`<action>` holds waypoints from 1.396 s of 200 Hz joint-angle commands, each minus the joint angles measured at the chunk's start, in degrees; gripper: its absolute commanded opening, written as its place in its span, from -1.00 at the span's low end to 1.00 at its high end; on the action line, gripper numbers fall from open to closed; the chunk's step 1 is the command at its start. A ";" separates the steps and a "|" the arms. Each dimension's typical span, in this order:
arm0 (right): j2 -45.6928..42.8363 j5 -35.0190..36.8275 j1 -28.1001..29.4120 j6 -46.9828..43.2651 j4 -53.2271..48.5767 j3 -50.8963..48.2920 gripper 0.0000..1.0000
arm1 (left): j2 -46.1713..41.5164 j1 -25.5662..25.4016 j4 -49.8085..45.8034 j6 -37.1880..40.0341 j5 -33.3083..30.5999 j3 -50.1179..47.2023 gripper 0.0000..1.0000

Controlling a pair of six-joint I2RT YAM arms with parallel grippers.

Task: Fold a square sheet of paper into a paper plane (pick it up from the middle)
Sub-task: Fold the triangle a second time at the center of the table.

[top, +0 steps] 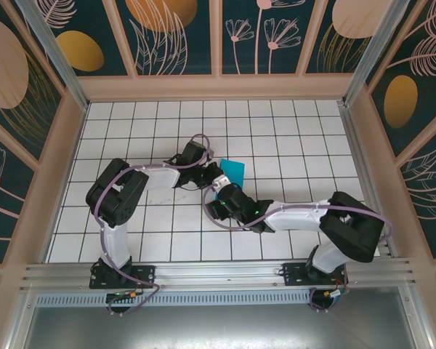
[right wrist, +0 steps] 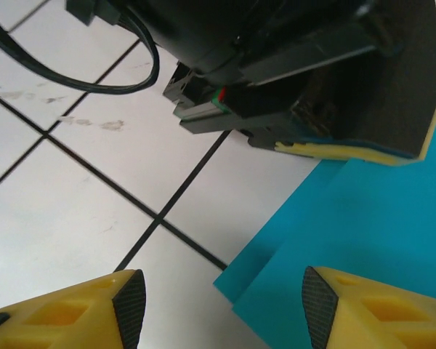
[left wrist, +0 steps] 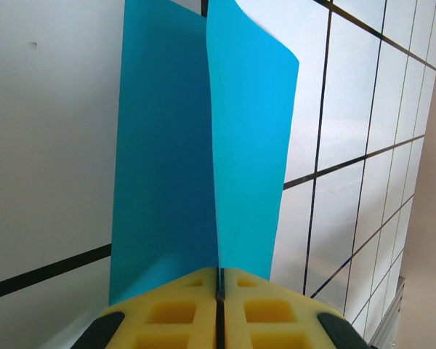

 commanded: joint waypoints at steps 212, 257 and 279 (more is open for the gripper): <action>-5.04 -5.86 -4.93 4.71 -0.50 -1.94 -1.00 | -10.57 0.26 -8.36 -0.32 -15.90 -2.43 -0.10; -10.36 -31.30 -16.92 12.87 12.53 -10.23 -1.00 | -18.44 0.13 -4.24 -2.88 -17.34 -11.73 -0.27; -10.52 -36.14 -20.51 14.96 14.75 -12.01 -1.00 | -18.59 -1.11 -2.39 -0.83 -13.09 -12.96 -0.38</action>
